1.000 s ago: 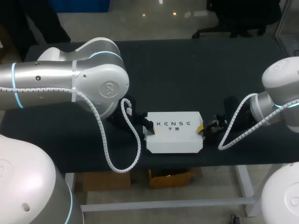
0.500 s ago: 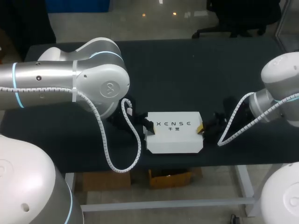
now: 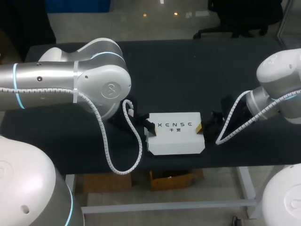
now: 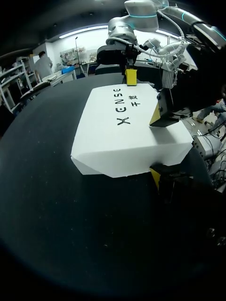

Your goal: Assemble the packaging by folding the flat box into shape, placing the metal phone stand inside, and closing the box properly

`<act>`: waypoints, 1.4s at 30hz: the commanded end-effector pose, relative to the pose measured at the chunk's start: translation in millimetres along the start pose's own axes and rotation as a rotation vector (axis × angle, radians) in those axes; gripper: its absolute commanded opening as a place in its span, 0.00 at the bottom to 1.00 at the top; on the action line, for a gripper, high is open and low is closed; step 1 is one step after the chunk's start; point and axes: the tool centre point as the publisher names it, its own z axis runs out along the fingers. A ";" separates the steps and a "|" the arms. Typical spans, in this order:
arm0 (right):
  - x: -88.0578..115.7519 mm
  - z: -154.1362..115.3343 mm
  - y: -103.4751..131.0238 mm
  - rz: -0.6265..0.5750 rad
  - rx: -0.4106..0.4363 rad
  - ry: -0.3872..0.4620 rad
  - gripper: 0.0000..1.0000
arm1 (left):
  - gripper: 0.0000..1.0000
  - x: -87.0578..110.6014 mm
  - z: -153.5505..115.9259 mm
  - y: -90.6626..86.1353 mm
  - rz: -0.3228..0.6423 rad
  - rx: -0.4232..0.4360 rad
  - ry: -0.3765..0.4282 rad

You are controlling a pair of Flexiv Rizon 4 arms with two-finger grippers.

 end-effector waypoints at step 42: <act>1.7 7.7 -0.8 -0.014 -0.014 -0.012 0.38 | 0.46 -5.9 4.6 -0.7 -0.005 -0.002 0.045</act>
